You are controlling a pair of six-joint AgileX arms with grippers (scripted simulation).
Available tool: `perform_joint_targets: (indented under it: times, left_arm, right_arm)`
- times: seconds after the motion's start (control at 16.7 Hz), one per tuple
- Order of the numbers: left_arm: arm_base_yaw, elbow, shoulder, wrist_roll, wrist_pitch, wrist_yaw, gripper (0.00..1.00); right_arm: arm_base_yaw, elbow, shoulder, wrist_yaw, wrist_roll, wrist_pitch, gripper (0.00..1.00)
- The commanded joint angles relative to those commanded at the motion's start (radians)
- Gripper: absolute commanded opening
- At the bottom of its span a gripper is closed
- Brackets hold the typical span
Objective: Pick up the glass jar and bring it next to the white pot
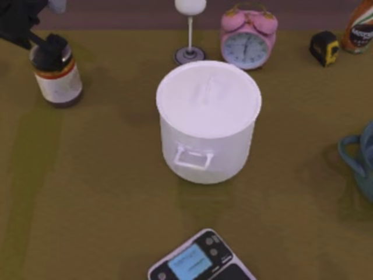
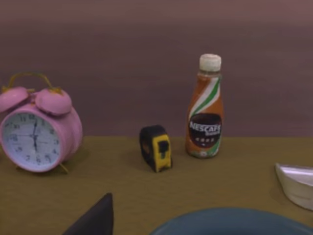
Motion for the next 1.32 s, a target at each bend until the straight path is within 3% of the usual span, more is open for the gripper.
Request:
perform_joint_targets:
  times: [0.84, 1.32]
  left_arm:
    - [-0.019, -0.091, 0.052, -0.018, 0.147, -0.003, 1.00]
    - [-0.019, -0.091, 0.052, -0.018, 0.147, -0.003, 0.40]
  right_arm:
    - [0.000, 0.000, 0.000, 0.000, 0.000, 0.000, 1.00]
    - [0.000, 0.000, 0.000, 0.000, 0.000, 0.000, 1.00]
